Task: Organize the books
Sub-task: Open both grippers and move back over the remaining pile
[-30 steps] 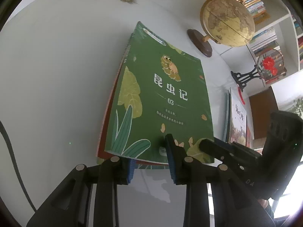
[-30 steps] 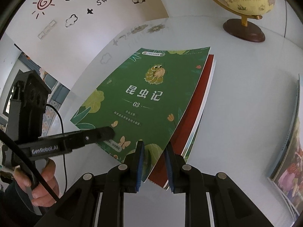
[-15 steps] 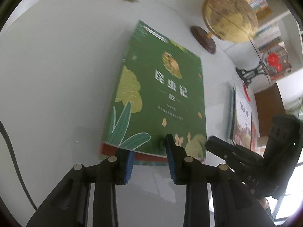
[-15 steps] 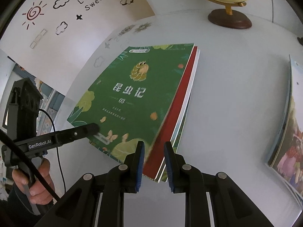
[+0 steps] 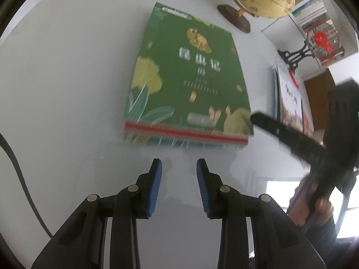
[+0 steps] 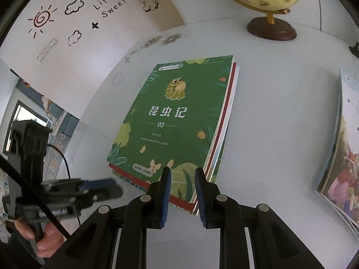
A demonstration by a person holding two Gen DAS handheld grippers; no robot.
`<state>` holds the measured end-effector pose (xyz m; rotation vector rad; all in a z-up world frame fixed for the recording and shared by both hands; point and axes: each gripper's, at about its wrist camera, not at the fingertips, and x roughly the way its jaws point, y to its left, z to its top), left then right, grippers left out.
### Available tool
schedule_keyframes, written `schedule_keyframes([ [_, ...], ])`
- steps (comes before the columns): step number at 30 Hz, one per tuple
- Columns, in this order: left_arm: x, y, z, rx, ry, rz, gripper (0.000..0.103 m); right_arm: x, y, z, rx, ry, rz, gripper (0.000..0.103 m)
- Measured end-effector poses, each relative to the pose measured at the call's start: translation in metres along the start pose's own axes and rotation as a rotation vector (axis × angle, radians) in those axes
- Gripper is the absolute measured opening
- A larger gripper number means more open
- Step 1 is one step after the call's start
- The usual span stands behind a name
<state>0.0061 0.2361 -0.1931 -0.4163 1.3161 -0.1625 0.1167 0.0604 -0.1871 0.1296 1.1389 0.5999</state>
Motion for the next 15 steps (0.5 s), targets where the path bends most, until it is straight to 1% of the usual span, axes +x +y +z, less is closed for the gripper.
schedule_keyframes([
  [4, -0.012, 0.003, -0.009, -0.007, -0.019, 0.022, 0.029, 0.0, -0.003, -0.002, 0.023, 0.0, 0.012, 0.021],
  [6, -0.018, -0.004, -0.006, 0.01, -0.048, 0.047, 0.029, -0.003, -0.005, -0.003, 0.039, -0.005, 0.014, 0.021],
  [8, -0.022, -0.017, -0.002, 0.037, -0.074, 0.054, 0.029, -0.01, -0.008, -0.007, 0.056, -0.012, 0.015, 0.021],
  [10, -0.023, -0.035, 0.003, 0.066, -0.09, 0.034, 0.029, -0.02, -0.012, -0.012, 0.072, -0.02, 0.009, 0.021],
  [15, -0.011, -0.096, 0.013, 0.154, -0.097, -0.062, 0.03, -0.05, -0.028, -0.024, 0.11, -0.036, -0.012, 0.021],
])
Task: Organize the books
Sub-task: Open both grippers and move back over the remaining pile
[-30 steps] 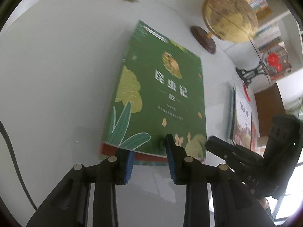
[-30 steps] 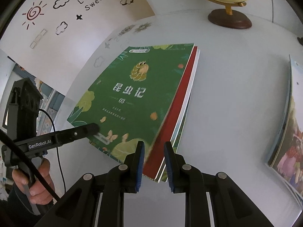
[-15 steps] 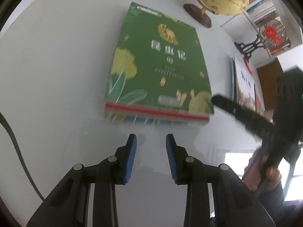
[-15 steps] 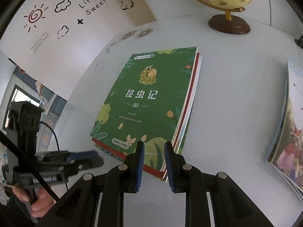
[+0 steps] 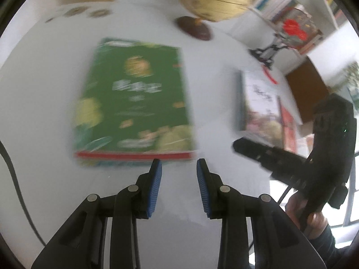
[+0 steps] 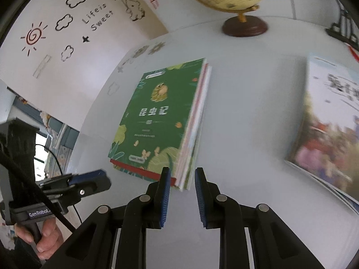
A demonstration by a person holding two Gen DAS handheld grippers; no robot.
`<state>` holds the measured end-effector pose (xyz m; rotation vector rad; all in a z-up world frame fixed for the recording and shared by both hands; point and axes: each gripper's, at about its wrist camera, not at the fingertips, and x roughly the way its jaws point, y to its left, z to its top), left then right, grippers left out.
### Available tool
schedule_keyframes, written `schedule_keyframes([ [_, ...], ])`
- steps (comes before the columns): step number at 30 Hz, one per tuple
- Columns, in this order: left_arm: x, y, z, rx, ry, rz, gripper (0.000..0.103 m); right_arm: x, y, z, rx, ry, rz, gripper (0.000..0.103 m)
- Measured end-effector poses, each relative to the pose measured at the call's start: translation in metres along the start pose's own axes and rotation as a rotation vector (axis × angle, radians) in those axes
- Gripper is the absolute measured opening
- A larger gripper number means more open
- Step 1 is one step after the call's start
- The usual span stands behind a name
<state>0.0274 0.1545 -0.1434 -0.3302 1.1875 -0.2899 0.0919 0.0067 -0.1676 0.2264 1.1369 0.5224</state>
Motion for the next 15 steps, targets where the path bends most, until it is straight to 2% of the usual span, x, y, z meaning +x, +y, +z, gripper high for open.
schedule_keyframes([
  [1, 0.004, -0.009, 0.003, 0.013, 0.007, -0.023, 0.036, -0.007, -0.005, -0.002, 0.011, -0.004, -0.012, 0.023],
  [2, 0.012, -0.024, 0.007, 0.028, 0.02, -0.051, 0.05, -0.016, -0.011, -0.004, 0.026, -0.009, -0.022, 0.024],
  [3, 0.018, -0.034, 0.01, 0.038, 0.024, -0.068, 0.059, -0.022, -0.016, -0.005, 0.037, -0.015, -0.028, 0.028],
  [4, 0.021, -0.044, 0.011, 0.044, 0.019, -0.08, 0.071, -0.031, -0.024, -0.008, 0.052, -0.024, -0.037, 0.035],
  [6, 0.029, -0.067, 0.017, 0.075, -0.004, -0.095, 0.072, -0.048, -0.039, -0.013, 0.079, -0.049, -0.057, 0.047],
  [12, 0.064, -0.121, 0.03, 0.121, 0.022, -0.089, 0.072, -0.094, -0.102, -0.025, 0.175, -0.097, -0.134, 0.047],
  [15, 0.078, -0.14, 0.033, 0.145, 0.023, -0.075, 0.072, -0.115, -0.134, -0.03, 0.223, -0.116, -0.145, 0.047],
])
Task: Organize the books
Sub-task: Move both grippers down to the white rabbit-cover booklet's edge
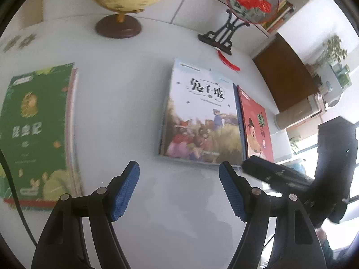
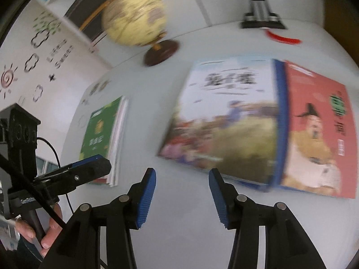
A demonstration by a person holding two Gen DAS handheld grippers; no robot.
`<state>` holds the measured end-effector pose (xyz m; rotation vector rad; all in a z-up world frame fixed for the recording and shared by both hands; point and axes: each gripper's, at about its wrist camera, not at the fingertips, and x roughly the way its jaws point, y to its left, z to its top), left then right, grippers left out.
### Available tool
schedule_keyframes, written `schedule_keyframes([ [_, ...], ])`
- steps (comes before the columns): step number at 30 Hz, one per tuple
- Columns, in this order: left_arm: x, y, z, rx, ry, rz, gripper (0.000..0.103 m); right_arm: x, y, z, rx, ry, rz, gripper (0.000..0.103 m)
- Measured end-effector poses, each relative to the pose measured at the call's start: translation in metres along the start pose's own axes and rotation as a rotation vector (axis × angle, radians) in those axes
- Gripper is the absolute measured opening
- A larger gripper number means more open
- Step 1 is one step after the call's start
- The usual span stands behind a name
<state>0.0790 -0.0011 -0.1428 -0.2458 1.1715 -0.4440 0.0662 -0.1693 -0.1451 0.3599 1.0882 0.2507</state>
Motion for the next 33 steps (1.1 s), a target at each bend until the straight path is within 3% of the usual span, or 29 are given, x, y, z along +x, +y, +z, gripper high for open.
schedule_keyframes([
  [6, 0.04, -0.02, 0.014, 0.015, 0.019, 0.034, 0.072, -0.016, -0.052, 0.024, 0.039, -0.038, -0.029, 0.047],
  [12, 0.064, -0.02, 0.03, -0.039, 0.004, 0.073, 0.071, 0.004, -0.083, 0.056, 0.053, -0.009, -0.024, 0.047],
  [23, 0.088, -0.017, 0.031, -0.091, 0.029, 0.078, 0.071, 0.042, -0.089, 0.071, 0.028, 0.076, -0.009, 0.047],
  [33, 0.082, -0.017, 0.018, -0.077, 0.046, 0.05, 0.071, 0.05, -0.079, 0.074, 0.005, 0.076, -0.056, 0.051],
])
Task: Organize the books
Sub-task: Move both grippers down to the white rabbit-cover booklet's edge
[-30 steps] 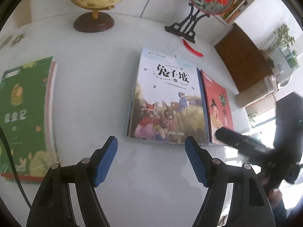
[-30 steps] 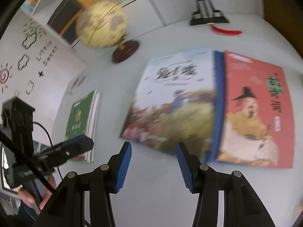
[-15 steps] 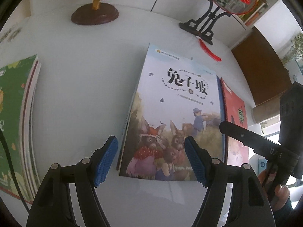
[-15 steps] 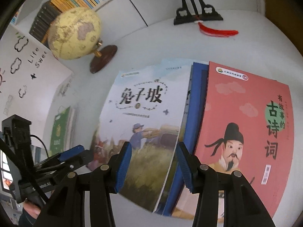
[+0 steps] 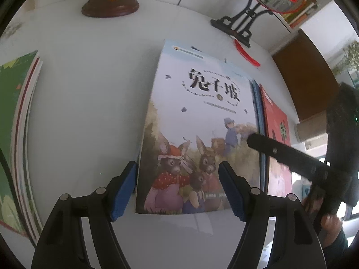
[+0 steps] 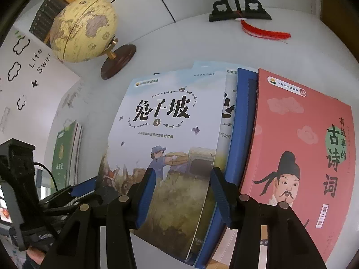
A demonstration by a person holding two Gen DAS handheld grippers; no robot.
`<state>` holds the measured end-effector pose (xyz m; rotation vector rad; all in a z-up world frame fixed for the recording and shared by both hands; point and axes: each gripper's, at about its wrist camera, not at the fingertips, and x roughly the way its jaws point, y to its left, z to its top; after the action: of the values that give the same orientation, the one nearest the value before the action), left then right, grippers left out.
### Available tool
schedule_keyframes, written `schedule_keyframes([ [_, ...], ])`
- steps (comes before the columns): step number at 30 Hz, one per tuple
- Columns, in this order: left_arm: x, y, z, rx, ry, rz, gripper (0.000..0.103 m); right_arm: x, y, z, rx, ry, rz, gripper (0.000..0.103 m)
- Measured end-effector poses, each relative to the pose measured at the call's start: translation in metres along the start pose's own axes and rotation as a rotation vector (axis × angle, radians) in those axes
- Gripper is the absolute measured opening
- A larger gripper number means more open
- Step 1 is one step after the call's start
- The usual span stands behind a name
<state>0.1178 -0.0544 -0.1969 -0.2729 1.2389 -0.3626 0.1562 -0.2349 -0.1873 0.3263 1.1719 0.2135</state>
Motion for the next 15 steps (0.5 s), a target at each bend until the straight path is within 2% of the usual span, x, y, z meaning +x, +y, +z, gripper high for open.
schedule_keyframes([
  [4, -0.008, 0.012, -0.018, -0.017, 0.023, -0.009, 0.071, -0.002, 0.002, -0.008, 0.028, 0.029, 0.034, 0.051],
  [9, -0.021, 0.027, -0.044, -0.029, 0.05, -0.01, 0.071, -0.007, 0.015, -0.035, 0.025, 0.067, 0.052, 0.051],
  [12, -0.023, 0.037, -0.049, -0.058, 0.066, -0.033, 0.071, -0.013, 0.019, -0.054, 0.011, 0.103, 0.081, 0.05],
  [15, -0.024, 0.044, -0.048, -0.086, 0.055, -0.025, 0.071, -0.019, 0.016, -0.074, 0.018, 0.139, 0.101, 0.05],
])
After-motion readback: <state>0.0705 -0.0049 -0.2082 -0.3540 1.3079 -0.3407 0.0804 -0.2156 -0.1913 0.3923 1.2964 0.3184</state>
